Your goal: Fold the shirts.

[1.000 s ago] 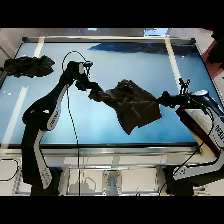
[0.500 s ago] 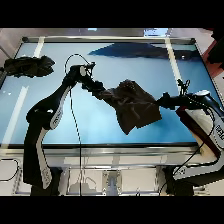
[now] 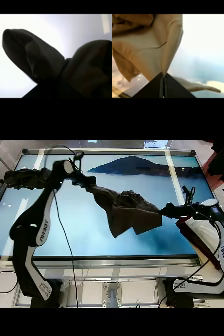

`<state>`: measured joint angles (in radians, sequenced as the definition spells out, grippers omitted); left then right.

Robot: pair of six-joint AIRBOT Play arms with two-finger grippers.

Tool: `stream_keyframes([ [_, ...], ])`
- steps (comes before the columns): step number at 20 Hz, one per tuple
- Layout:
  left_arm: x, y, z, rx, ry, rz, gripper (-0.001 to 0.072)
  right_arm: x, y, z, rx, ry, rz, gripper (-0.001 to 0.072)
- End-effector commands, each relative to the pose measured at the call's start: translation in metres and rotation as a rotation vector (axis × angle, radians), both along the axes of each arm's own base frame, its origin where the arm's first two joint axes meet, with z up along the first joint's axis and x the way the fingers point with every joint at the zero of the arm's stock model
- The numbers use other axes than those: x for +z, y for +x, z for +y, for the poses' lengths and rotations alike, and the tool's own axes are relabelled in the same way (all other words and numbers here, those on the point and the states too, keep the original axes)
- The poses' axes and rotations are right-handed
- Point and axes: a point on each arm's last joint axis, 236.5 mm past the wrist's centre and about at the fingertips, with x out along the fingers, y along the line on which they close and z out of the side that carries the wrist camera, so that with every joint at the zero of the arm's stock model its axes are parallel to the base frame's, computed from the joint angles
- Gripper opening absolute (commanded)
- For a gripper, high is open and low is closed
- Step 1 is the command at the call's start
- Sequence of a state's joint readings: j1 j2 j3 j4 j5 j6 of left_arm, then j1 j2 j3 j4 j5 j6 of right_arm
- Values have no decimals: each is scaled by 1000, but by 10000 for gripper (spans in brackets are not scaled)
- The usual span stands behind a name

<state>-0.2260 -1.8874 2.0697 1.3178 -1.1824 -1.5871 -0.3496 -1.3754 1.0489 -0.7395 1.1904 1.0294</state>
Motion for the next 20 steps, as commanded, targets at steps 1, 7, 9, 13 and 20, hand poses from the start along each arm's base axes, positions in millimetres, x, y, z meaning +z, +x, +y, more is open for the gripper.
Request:
stream_keyframes([
  [1, 68, -36, 53, 36, 104, -27, 14, 41, -19, -16, 24, -173, -94, 30],
  [7, 81, -127, 101, 25, 287, 217, 14, 139, -69, -3, 57, -312, -330, 30],
  [9, 69, -129, 99, 18, 284, 243, 13, 149, -83, 3, 68, -310, -337, 30],
  [13, 50, -107, 95, 33, 271, 205, 13, 133, -109, 16, 125, -260, -228, 30],
  [20, -44, -70, 88, 37, 286, 314, 13, 49, -171, 43, 199, -98, 91, 30],
])
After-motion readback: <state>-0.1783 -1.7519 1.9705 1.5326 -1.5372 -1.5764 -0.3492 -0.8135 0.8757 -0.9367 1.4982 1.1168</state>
